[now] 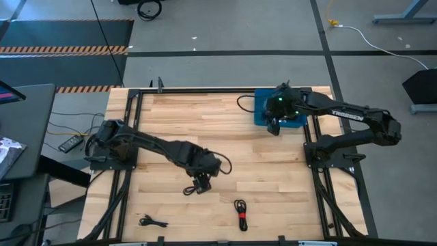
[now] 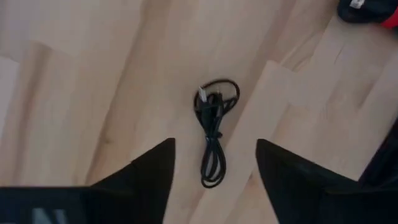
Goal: Pick and place USB-C Cables
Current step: Put the black charger cable into the blue bin
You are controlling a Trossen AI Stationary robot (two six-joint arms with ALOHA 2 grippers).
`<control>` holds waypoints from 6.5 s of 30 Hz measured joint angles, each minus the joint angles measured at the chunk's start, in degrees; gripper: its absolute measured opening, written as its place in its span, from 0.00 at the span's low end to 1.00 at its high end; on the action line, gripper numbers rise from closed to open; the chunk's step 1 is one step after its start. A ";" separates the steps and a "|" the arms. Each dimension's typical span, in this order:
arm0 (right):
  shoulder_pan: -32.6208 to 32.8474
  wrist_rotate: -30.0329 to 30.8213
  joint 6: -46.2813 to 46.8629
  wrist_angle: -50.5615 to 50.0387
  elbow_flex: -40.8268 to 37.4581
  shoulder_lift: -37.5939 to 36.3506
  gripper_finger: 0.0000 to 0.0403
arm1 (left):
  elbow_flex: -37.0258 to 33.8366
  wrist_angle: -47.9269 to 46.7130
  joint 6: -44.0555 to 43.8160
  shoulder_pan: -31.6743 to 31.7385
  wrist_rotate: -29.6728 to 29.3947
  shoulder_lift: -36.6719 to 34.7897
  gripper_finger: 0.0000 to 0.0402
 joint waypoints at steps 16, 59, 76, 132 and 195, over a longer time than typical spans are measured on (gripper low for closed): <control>13.32 -12.44 2.77 9.69 0.00 -12.66 0.69 | 0.00 -2.63 -3.57 -5.32 -3.78 10.01 0.70; 19.62 -8.04 7.53 16.40 -7.33 -14.97 0.64 | -12.77 39.95 18.77 7.79 -14.33 -0.74 0.17; 25.31 -3.29 3.32 36.30 -8.79 -9.09 0.62 | -12.70 65.61 31.12 13.84 -13.47 -4.24 0.17; 10.82 42.67 -12.56 12.18 -7.52 -5.76 0.04 | -12.64 41.25 27.65 9.48 -13.59 -18.73 0.47; -2.69 -3.29 7.28 17.15 -7.41 -10.42 0.69 | -13.92 4.10 -26.10 -30.48 2.59 -8.11 0.47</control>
